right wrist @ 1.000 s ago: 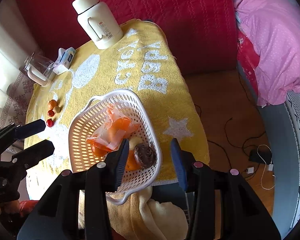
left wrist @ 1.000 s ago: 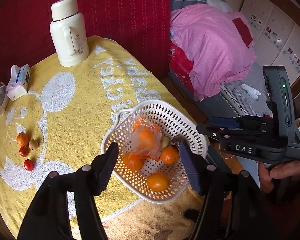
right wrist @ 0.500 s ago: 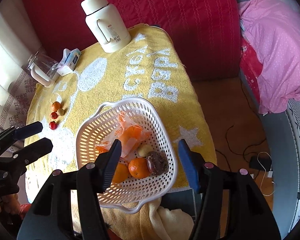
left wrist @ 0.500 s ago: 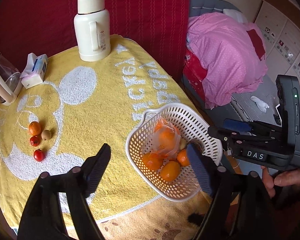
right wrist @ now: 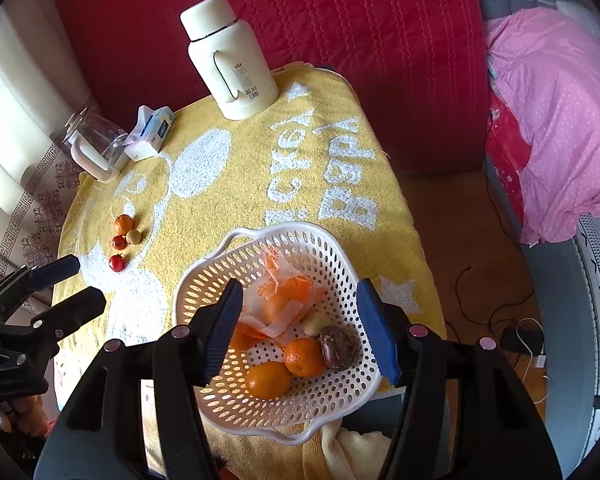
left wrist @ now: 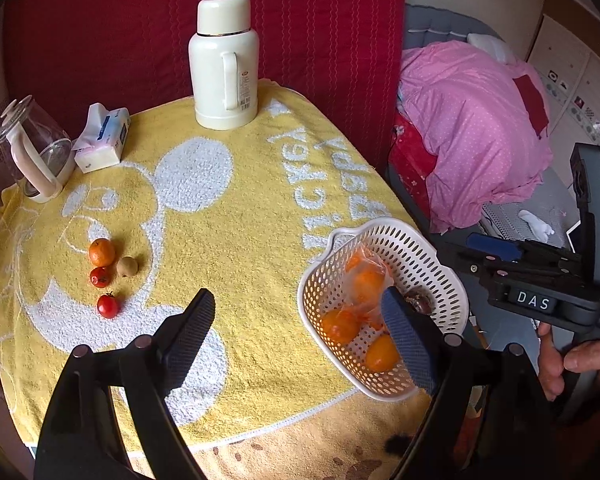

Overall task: Organize fruits
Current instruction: 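Withdraw both open tools from the basket back over the fruit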

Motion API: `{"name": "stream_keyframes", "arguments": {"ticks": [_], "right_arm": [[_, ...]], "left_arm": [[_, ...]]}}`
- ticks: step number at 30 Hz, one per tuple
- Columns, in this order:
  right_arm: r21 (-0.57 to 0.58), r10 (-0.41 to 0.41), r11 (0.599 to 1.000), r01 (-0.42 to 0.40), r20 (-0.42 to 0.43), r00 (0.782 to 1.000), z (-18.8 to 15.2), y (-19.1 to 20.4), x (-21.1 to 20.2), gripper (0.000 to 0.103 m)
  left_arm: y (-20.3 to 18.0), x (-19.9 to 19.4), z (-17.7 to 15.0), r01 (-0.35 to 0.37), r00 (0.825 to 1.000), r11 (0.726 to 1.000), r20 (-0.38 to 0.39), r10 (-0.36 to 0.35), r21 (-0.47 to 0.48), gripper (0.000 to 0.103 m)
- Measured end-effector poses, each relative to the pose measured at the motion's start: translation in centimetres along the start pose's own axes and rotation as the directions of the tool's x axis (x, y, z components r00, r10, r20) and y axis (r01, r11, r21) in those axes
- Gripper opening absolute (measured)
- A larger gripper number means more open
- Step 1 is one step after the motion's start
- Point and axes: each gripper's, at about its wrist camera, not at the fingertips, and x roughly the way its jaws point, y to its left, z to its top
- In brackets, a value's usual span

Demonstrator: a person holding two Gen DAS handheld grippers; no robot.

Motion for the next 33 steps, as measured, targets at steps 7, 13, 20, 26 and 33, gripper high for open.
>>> {"name": "stream_keyframes", "arguments": {"ticks": [7,13,20,26,33], "right_arm": [[-0.02,0.008,1.0,-0.007,0.02,1.0,0.4,1.6,-0.3,0.062],[-0.042,0.013,0.999,-0.012,0.024,1.0,0.2,3.4,-0.1,0.062],[-0.061,0.02,0.998,-0.019,0.031,0.999,-0.1,6.4,0.3,0.062],[-0.088,0.024,0.996,-0.022,0.028,0.999,-0.7,10.0,0.5,0.062],[-0.119,0.018,0.993,-0.016,0.02,1.0,-1.2,13.6,0.9,0.062]], "left_arm": [[1.3,-0.7,-0.6,-0.015,1.0,1.0,0.011,0.016,-0.014,0.084],[2.7,-1.7,-1.3,-0.04,0.999,0.999,0.025,0.041,-0.023,0.084],[5.6,-3.0,-2.2,-0.074,0.997,0.996,0.034,0.076,-0.042,0.084],[8.9,-4.1,-2.7,-0.104,0.994,0.992,0.036,0.107,-0.076,0.084],[12.7,-4.8,-3.5,-0.121,0.992,0.985,0.023,0.125,-0.126,0.084]]}}
